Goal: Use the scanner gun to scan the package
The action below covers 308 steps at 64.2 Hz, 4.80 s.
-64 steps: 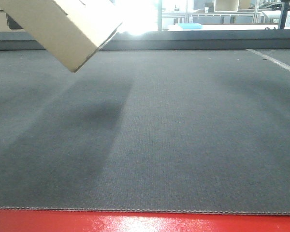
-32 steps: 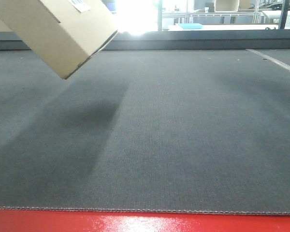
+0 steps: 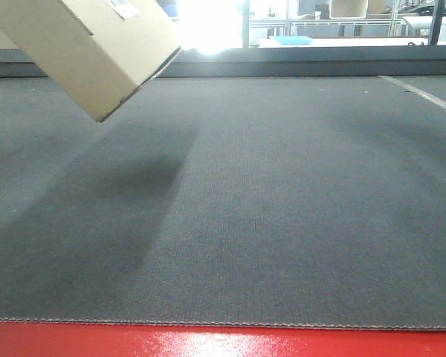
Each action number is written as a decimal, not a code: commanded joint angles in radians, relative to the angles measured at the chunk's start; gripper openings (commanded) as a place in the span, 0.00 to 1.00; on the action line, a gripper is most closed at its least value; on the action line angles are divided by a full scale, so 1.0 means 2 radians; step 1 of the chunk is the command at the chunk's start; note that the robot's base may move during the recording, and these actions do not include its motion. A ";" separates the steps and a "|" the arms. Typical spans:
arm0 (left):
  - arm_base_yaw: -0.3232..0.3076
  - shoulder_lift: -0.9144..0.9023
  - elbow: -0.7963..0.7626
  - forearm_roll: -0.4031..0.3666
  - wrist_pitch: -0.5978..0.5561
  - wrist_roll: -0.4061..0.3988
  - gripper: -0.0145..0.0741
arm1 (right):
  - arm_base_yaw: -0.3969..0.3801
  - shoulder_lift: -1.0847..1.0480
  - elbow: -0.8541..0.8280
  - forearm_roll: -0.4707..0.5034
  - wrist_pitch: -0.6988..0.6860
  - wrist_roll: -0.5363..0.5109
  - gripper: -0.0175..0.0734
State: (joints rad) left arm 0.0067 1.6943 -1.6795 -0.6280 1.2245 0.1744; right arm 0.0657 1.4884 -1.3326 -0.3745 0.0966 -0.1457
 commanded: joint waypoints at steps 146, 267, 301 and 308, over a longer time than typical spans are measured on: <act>-0.032 -0.010 -0.084 0.282 -0.002 -0.054 0.04 | -0.001 0.095 0.318 0.320 -0.465 0.065 0.02; -0.032 0.092 -0.084 0.325 -0.002 -0.061 0.04 | -0.003 -0.084 0.321 0.310 -0.089 0.029 0.81; -0.032 0.109 -0.084 0.330 -0.002 -0.061 0.62 | -0.003 -0.205 0.389 0.310 -0.077 0.029 0.81; -0.032 0.101 -0.084 0.330 -0.002 -0.061 0.87 | -0.003 -0.225 0.389 0.310 -0.073 0.029 0.81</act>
State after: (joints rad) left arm -0.0529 1.9134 -1.8402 0.0321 1.2259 0.0573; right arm 0.0653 1.0713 -0.5565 0.2522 -0.0402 -0.0805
